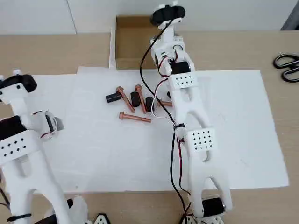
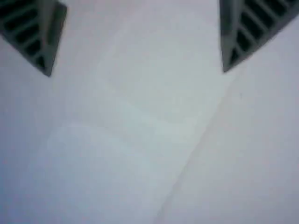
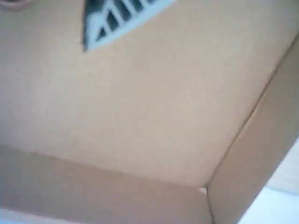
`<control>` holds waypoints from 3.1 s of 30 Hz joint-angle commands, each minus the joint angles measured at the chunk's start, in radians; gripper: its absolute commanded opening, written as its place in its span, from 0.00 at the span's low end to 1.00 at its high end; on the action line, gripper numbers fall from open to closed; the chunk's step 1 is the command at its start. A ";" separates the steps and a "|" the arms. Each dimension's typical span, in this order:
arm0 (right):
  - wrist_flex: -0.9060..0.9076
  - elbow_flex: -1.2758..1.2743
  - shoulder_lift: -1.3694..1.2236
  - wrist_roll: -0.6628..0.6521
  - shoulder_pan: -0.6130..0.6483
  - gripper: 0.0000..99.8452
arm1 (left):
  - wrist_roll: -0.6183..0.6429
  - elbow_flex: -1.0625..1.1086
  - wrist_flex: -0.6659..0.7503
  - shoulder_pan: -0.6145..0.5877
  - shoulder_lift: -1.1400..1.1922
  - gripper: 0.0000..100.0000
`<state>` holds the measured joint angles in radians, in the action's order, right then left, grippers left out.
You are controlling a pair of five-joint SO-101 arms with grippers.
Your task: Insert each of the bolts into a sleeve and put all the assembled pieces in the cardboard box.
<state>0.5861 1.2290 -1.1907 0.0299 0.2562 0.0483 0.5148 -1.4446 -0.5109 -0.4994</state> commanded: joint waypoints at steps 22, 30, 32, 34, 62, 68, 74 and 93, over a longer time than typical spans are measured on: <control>1.110 0.448 0.372 -0.089 -0.015 0.21 | -0.006 -0.035 0.032 0.178 -0.005 0.22; 1.119 0.431 0.585 -0.094 -0.007 0.21 | -0.005 -0.033 0.028 0.178 -0.009 0.22; 1.119 0.339 0.645 -0.095 -0.016 0.21 | -0.005 -0.033 0.028 0.178 -0.008 0.22; 1.119 0.198 0.723 -0.095 -0.016 0.21 | -0.005 -0.031 0.032 0.178 -0.005 0.22; 0.957 -1.082 1.221 -0.103 -0.081 0.21 | 0.071 0.134 0.149 0.232 -0.012 0.22; 0.970 -0.908 0.934 -0.256 -0.056 0.21 | 0.132 0.137 0.153 0.232 -0.006 0.22; 0.981 -0.700 0.803 -0.258 -0.056 0.21 | 0.133 0.137 0.153 0.232 -0.006 0.22; 0.789 -0.680 0.604 -0.348 0.022 0.21 | 0.138 0.137 0.147 0.232 -0.009 0.22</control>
<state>1.4039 0.5002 -0.5907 -0.3015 0.2731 0.1788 0.6559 -1.3080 -0.2762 -0.4994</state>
